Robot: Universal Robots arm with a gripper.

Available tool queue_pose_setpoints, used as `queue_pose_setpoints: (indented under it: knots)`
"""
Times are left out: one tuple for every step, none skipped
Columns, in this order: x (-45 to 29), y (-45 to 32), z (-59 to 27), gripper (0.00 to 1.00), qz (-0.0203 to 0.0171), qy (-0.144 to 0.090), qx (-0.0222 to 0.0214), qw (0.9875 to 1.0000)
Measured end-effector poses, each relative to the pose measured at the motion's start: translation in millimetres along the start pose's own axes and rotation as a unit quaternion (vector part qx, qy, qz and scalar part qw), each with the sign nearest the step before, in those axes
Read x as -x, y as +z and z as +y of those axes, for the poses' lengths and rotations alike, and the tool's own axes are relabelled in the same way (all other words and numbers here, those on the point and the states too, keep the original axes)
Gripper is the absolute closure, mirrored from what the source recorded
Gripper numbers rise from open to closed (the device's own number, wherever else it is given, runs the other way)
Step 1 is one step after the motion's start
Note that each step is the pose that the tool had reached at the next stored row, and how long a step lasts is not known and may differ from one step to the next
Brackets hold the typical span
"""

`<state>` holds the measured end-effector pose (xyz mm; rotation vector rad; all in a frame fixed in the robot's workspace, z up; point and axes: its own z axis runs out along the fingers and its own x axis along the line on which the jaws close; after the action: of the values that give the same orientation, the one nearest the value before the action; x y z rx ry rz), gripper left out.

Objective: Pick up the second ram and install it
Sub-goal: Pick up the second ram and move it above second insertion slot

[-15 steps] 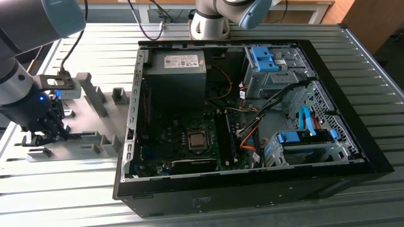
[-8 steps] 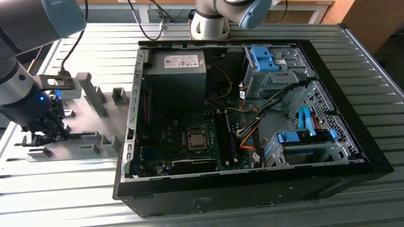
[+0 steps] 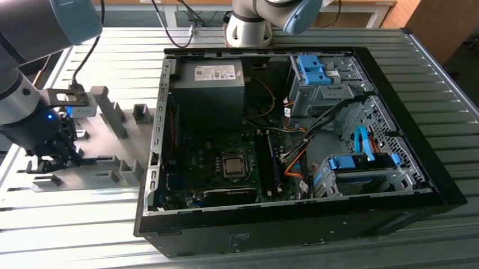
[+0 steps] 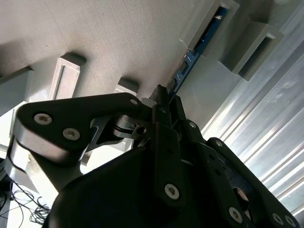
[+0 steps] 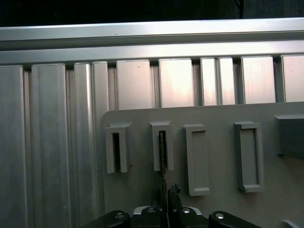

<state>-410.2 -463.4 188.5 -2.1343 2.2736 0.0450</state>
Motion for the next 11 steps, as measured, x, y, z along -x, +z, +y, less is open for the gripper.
queue_pose_setpoints:
  knots:
    - [0.0,0.0,0.0,0.8,0.0,0.0,0.0,1.0]
    - [0.0,0.0,0.0,0.8,0.0,0.0,0.0,1.0]
    - [0.0,0.0,0.0,0.8,0.0,0.0,0.0,1.0]
    - [0.0,0.0,0.0,0.8,0.0,0.0,0.0,1.0]
    - [0.0,0.0,0.0,0.82,0.0,0.0,0.0,1.0]
    - [0.0,0.0,0.0,0.82,0.0,0.0,0.0,1.0]
    - [0.0,0.0,0.0,0.86,0.0,0.0,0.0,1.0]
    - [0.0,0.0,-0.1,0.86,0.0,0.0,0.0,1.0]
    - [-0.2,-0.1,-0.1,0.86,0.0001,-0.002,0.0001,1.0]
    - [-0.2,-0.1,-0.1,0.86,0.0001,-0.006,0.0003,1.0]
    - [-0.2,-0.1,-0.1,0.86,0.0001,-0.012,0.0005,0.9999]
